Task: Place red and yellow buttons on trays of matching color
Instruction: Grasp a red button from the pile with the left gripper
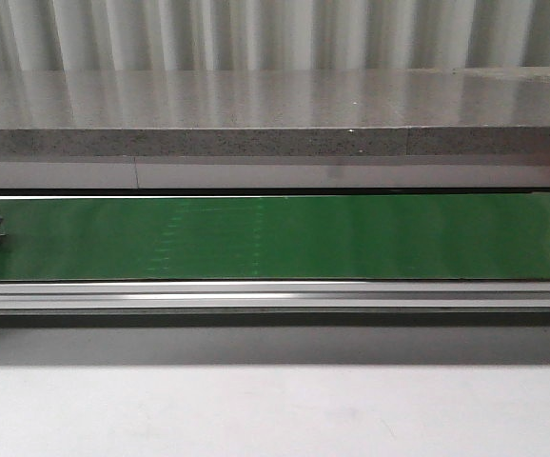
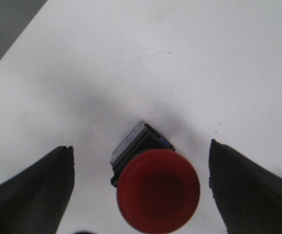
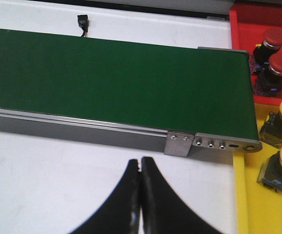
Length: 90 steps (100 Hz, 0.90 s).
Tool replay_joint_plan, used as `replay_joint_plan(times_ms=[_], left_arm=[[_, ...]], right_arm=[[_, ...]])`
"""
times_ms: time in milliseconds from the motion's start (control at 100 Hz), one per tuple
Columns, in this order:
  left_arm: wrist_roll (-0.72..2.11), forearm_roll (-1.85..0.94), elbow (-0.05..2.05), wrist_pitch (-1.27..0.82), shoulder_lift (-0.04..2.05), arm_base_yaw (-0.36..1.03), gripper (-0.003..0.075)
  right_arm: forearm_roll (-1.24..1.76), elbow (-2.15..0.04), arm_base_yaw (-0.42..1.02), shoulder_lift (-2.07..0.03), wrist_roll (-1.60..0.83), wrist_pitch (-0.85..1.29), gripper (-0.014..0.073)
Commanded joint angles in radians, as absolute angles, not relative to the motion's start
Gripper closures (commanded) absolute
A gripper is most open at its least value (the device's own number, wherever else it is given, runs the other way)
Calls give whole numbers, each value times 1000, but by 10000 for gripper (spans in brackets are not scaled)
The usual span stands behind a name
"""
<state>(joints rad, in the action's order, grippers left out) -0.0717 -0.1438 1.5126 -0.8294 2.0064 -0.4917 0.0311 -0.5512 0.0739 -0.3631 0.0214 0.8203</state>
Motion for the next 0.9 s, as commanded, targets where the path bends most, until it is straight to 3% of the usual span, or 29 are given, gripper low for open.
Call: replay_joint_plan(times_ms=[0, 120, 290, 410, 890], left_arm=[[-80, -180, 1541, -781, 1968, -494, 175], [-80, -179, 1541, -770, 1977, -494, 199], [-80, -179, 1541, -774, 1977, -494, 393], [-78, -172, 1541, -791, 1975, -494, 479], [12, -171, 1514, -918, 1717, -480, 482]], right_arm=[[30, -575, 73, -369, 11, 754, 661], [30, -575, 73, -369, 11, 754, 661], [30, -575, 73, -369, 11, 754, 661], [30, -575, 73, -369, 11, 754, 661], [30, -575, 73, -369, 11, 754, 661]])
